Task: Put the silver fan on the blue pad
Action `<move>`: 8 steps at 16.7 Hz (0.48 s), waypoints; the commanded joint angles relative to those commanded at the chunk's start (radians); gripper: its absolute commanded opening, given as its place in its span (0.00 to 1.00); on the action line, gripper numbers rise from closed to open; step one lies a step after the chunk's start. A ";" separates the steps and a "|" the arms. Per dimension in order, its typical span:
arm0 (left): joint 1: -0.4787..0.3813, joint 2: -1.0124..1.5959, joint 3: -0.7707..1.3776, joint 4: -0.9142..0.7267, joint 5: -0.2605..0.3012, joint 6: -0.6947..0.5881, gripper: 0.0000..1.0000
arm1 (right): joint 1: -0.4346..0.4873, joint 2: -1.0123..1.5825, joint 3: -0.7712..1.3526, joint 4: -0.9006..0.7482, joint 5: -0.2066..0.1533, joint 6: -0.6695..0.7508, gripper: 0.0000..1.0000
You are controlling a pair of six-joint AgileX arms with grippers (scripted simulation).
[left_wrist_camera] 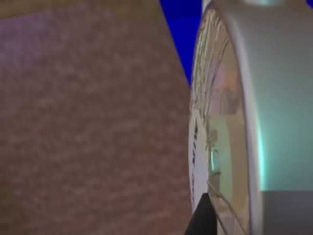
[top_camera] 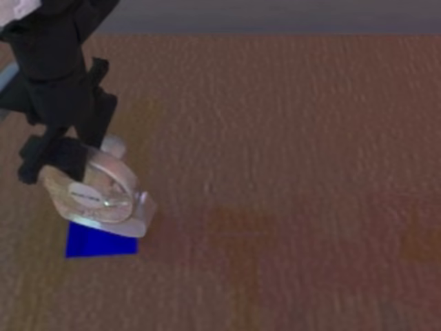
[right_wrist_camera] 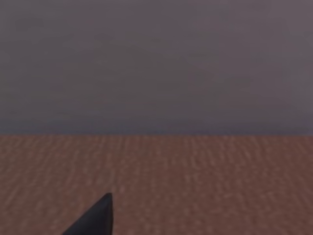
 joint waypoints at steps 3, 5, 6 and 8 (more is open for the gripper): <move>0.048 -0.032 -0.027 0.007 0.002 -0.158 0.00 | 0.000 0.000 0.000 0.000 0.000 0.000 1.00; 0.066 -0.046 -0.036 0.011 0.003 -0.211 0.00 | 0.000 0.000 0.000 0.000 0.000 0.000 1.00; 0.069 -0.049 -0.038 0.012 0.003 -0.221 0.00 | 0.000 0.000 0.000 0.000 0.000 0.000 1.00; 0.070 -0.049 -0.038 0.012 0.003 -0.222 0.00 | 0.000 0.000 0.000 0.000 0.000 0.000 1.00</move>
